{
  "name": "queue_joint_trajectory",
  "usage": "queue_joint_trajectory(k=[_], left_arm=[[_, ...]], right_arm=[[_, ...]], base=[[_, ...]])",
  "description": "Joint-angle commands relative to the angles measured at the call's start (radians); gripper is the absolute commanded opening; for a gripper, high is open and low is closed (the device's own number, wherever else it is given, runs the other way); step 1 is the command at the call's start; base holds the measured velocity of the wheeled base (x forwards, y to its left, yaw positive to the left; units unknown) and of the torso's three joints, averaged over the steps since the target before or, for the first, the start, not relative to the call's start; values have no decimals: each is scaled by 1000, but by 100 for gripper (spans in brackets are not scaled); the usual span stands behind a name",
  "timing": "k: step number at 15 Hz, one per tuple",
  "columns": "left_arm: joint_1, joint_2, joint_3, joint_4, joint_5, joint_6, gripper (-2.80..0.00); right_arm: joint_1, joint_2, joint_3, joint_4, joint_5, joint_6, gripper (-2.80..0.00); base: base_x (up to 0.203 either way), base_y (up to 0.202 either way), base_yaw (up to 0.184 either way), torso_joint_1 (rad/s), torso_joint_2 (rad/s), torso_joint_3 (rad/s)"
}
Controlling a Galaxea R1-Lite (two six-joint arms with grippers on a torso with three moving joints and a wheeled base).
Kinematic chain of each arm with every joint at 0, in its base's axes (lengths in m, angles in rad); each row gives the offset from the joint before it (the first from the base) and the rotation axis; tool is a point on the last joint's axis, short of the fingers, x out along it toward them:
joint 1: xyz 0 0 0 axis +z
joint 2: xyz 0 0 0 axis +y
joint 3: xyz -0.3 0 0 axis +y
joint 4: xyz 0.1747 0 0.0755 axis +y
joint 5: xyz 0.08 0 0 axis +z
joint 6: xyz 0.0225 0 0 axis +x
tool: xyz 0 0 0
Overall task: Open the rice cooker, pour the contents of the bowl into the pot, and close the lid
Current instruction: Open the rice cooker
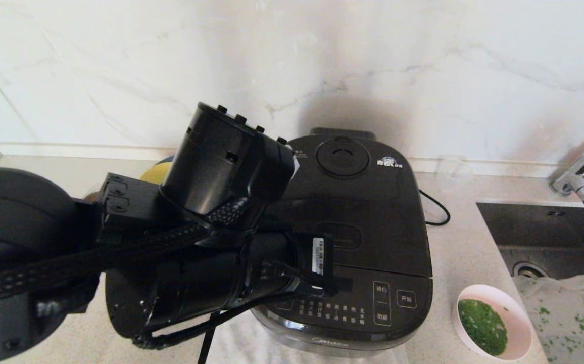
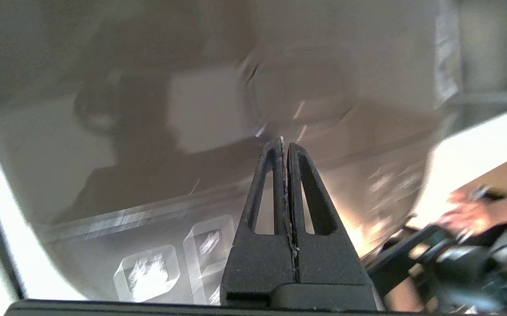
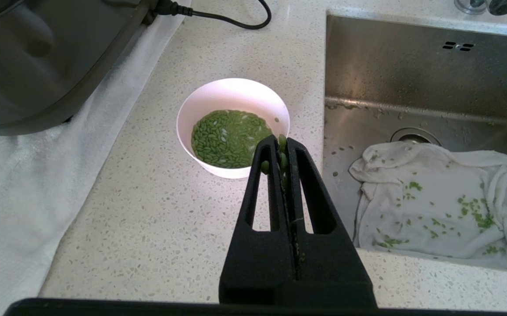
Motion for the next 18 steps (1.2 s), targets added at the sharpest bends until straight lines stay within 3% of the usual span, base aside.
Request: queue_joint_trajectory(k=[1,7,14,18], left_arm=[[-1,-1,-7,-50,-2,-2,-280],[2,63,-31,-85,-18,-1,-280],[76,79,-54,-132,-16,5,-280],[79,79,-42,-137,-20,3,-280]], right_arm=[[0,0,0,0,0,0,-280],[0,0,0,0,0,0,-280],[0,0,0,0,0,0,-280],[0,0,0,0,0,0,-280]], base=[[0,0,0,0,0,0],[0,0,0,0,0,0],[0,0,0,0,0,0],[0,0,0,0,0,0]])
